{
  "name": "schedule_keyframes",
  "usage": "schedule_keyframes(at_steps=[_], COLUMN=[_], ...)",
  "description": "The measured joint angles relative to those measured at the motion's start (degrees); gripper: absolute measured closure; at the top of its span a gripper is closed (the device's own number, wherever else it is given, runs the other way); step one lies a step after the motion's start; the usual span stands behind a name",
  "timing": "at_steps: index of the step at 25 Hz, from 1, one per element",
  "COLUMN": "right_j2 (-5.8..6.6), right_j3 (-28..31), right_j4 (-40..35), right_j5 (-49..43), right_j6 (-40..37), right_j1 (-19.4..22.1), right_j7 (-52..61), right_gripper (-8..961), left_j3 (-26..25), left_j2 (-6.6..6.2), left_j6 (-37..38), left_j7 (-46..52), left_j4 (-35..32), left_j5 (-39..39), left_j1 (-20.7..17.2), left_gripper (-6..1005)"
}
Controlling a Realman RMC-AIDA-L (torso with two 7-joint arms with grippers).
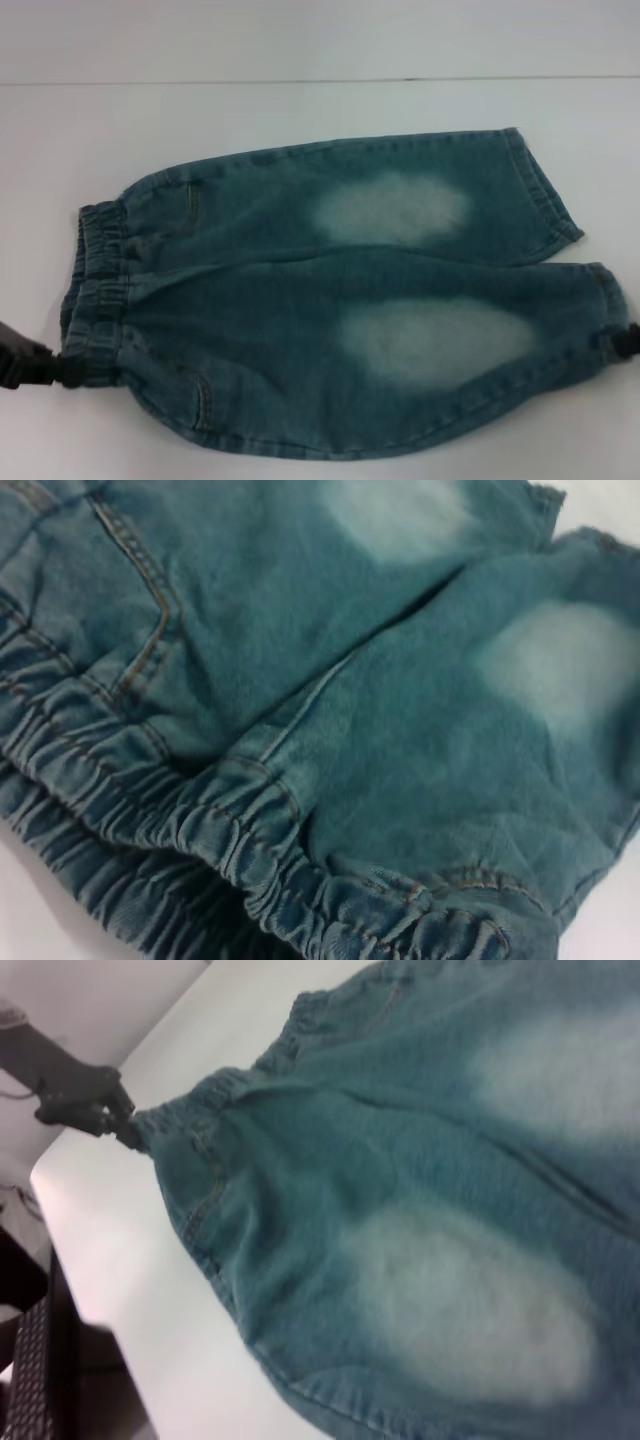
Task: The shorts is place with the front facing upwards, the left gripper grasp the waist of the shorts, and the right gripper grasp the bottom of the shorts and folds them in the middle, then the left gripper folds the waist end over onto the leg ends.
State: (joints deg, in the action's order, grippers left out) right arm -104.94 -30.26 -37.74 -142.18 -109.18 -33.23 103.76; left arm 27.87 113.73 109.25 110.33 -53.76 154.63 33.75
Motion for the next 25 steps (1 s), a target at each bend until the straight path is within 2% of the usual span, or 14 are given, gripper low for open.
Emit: schedule_keyframes(at_steps=[6, 13, 20, 25], right_j2=[1.16, 0.50, 0.41, 0.34], right_j3=[-2.14, 0.34, 4.24, 5.02], right_j4=[0.11, 0.38, 2.44, 4.15], right_j5=[0.00, 1.74, 6.58, 12.09], right_j6=[-2.59, 0.62, 7.13, 12.63], right_j1=[0.98, -0.18, -1.47, -1.97], right_j7=[0.17, 0.17, 1.12, 1.36], right_gripper=[912, 913, 913, 912], left_j3=[0.26, -0.43, -5.97, -6.45], left_j2=[-0.05, -0.08, -0.89, -0.91], left_j6=[1.97, 0.16, -2.52, -5.87], left_j7=[-0.53, -0.17, 0.51, 1.37], left_j4=[-0.03, -0.08, 0.46, 1.97], left_j5=[2.49, 2.55, 0.39, -0.74], left_j1=[0.20, 0.64, 1.54, 2.16], left_gripper=[956, 955, 955, 955])
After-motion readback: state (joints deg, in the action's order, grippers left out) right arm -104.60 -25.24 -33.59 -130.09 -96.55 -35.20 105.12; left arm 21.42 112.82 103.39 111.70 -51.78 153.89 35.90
